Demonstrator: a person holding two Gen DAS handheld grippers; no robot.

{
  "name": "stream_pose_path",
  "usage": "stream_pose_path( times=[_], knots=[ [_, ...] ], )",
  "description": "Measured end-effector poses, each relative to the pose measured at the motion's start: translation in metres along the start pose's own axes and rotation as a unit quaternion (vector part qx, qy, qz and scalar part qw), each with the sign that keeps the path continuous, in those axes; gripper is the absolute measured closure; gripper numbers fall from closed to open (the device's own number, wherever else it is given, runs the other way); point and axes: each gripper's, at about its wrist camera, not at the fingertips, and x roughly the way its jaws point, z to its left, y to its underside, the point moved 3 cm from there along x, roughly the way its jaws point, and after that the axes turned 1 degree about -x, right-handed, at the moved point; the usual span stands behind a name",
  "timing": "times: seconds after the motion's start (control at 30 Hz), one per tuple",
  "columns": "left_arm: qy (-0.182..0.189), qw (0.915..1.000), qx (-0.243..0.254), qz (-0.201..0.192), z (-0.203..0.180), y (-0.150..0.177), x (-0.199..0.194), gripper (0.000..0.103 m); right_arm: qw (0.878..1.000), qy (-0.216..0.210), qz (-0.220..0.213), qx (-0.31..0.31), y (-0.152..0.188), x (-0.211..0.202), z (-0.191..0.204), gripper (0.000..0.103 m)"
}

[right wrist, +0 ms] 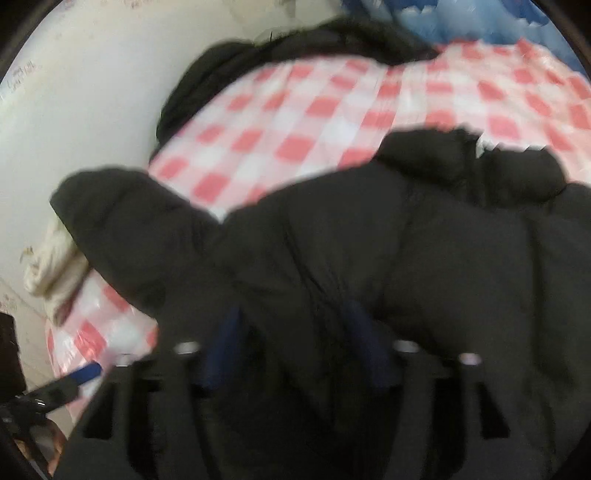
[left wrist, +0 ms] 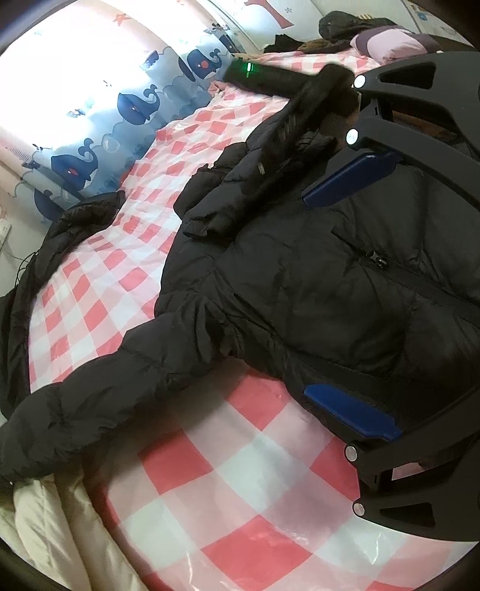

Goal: Fold large clothes

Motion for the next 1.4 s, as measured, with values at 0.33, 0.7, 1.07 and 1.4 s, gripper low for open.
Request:
stream_pose_path(
  times=[0.33,0.7,1.07,1.4],
  knots=[
    [0.013,0.9997,-0.017,0.009,0.005,0.0,0.001,0.01,0.968,0.151,0.071,-0.187,-0.026,0.055,0.056,0.009],
    [0.039,0.9981,-0.045,0.013,0.015,-0.004,-0.007,0.01,0.998,0.018,-0.01,0.06,-0.046,0.033,-0.014,0.09],
    [0.039,0.9976,-0.054,0.016,0.016,-0.004,-0.004,0.01,0.993,-0.001,0.116,-0.031,-0.017,0.103,0.039,0.054],
    [0.029,0.9963,0.051,-0.062,-0.039,-0.023,-0.028,0.008,0.997,0.007,-0.071,-0.009,-0.029,-0.104,-0.026,0.014]
  ],
)
